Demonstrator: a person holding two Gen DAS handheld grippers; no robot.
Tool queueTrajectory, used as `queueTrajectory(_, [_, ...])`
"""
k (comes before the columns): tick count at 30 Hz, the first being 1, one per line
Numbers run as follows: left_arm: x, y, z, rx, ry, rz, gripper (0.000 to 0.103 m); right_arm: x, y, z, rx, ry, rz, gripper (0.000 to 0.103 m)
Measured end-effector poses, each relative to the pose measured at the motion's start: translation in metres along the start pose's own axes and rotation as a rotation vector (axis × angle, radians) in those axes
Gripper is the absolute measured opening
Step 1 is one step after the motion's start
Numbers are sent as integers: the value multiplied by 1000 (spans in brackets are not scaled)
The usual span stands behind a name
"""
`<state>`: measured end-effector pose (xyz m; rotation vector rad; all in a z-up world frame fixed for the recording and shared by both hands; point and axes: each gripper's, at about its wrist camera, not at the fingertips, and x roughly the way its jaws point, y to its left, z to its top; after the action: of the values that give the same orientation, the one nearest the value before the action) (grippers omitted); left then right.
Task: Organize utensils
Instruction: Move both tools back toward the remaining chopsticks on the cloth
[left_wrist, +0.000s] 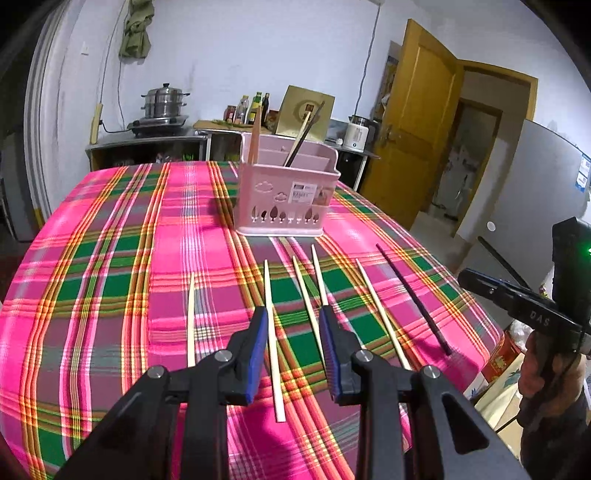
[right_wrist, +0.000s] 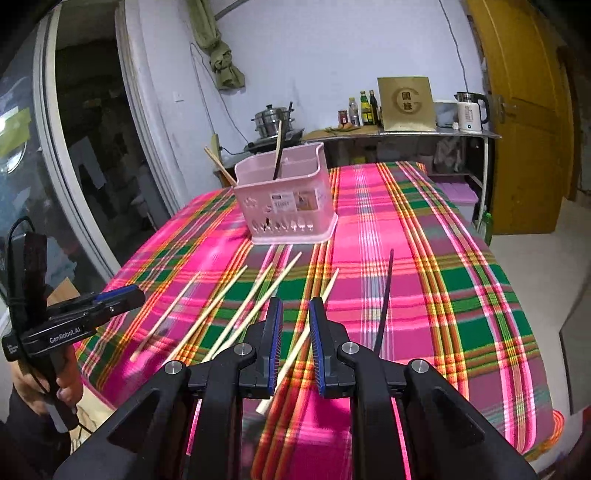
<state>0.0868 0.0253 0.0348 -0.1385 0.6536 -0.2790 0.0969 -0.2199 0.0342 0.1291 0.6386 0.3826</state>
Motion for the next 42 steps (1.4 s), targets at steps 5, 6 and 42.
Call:
queueTrajectory(5, [5, 1, -1, -4, 14, 4, 30, 4, -4, -2, 1, 14, -8, 15])
queueTrajectory(6, [7, 0, -1, -2, 20, 5, 30, 6, -5, -2, 4, 18, -7, 15])
queueTrajectory(42, [150, 11, 46, 54, 326, 143, 30, 121, -87, 49, 52, 252, -174, 15])
